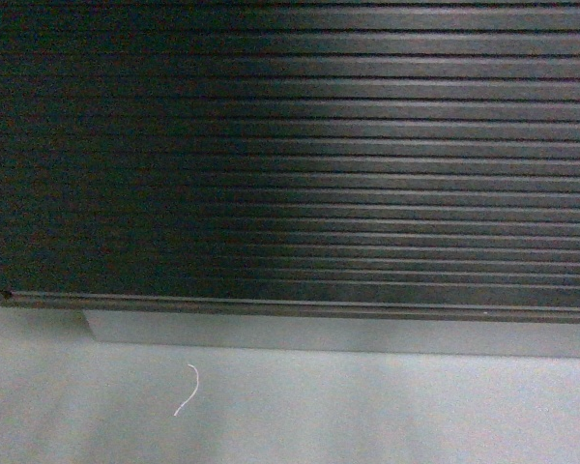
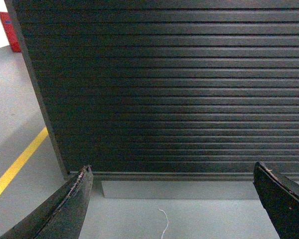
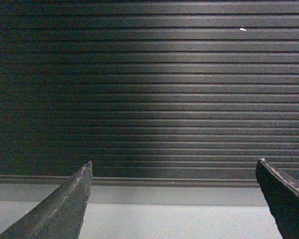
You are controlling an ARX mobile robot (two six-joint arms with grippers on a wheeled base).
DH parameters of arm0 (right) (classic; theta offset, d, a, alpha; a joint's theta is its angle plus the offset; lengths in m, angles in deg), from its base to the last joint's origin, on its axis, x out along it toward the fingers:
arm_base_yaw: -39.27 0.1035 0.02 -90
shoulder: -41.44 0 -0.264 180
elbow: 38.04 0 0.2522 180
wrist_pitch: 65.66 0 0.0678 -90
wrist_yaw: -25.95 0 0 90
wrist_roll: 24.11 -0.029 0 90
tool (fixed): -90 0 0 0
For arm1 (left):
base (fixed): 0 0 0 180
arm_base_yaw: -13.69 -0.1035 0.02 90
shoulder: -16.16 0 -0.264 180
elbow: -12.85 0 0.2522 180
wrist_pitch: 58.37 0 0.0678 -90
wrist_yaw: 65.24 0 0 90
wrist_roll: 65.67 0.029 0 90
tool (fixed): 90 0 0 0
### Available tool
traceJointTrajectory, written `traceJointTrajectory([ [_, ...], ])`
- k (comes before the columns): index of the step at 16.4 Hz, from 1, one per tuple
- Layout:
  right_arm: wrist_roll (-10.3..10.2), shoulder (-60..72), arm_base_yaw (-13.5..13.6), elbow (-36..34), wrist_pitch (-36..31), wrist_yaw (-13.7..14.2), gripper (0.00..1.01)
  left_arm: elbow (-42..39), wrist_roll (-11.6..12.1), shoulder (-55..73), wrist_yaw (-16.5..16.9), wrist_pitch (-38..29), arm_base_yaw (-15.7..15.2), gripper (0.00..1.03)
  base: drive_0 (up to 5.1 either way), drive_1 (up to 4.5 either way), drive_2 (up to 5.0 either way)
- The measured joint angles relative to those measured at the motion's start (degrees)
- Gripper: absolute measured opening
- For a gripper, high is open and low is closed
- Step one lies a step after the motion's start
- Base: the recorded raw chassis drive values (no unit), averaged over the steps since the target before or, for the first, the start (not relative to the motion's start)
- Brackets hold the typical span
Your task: Place dark red mango on scale at checkout
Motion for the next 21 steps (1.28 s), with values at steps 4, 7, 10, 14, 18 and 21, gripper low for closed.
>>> traceJointTrajectory([
  [4,0.0,0.0,0.0,0.0,-0.02,0.0,0.98,0.0,0.0,0.0,0.02,-0.02,0.0,0.98,-0.1,2.77,-3.0],
  [7,0.0,0.0,0.0,0.0,-0.04,0.02,0.98,0.0,0.0,0.0,0.0,0.04,0.0,0.98,0.0,2.87,-2.9],
  [10,0.0,0.0,0.0,0.0,0.02,0.0,0.98,0.0,0.0,0.0,0.0,0.11,0.0,0.98,0.0,2.85,-2.9],
  [14,0.0,0.0,0.0,0.0,0.09,0.0,0.98,0.0,0.0,0.0,0.0,0.04,0.0,0.98,-0.1,2.44,-2.6],
  [18,0.0,0.0,0.0,0.0,0.04,0.02,0.98,0.0,0.0,0.0,0.0,-0.02,0.0,0.98,0.0,0.0,0.0],
  [21,0.0,0.0,0.0,0.0,0.02,0.0,0.98,0.0,0.0,0.0,0.0,-0.02,0.0,0.98,0.0,0.0,0.0],
])
